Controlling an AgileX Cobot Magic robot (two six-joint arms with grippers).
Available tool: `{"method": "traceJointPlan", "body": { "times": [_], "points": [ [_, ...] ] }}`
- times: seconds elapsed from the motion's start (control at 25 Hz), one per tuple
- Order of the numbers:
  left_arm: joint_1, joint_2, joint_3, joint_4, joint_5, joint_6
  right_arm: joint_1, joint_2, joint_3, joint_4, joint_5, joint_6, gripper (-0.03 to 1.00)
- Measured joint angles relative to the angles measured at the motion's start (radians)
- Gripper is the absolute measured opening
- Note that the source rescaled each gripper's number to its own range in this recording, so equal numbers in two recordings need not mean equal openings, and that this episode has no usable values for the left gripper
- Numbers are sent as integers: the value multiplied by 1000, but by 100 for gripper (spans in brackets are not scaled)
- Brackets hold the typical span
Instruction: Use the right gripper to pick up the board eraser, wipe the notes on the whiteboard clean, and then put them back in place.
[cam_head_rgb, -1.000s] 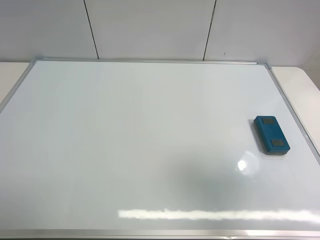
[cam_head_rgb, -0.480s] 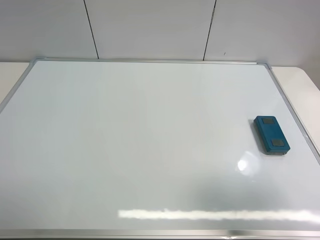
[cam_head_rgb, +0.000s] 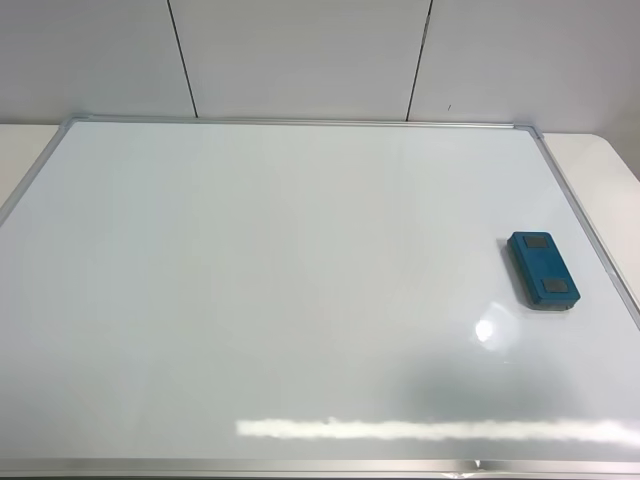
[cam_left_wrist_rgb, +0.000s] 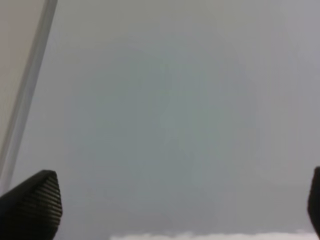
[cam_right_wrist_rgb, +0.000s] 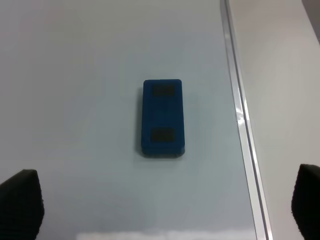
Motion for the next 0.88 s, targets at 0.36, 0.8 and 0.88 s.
{"method": "traceJointPlan", "body": {
  "times": [0.36,0.8,0.88],
  "points": [
    [0,0,0,0,0,0,-23,0,11,7,-14,0,100],
    [0,0,0,0,0,0,-23,0,11,7,-14,0,100],
    [0,0,0,0,0,0,-23,0,11,7,-14,0,100]
  ]
}}
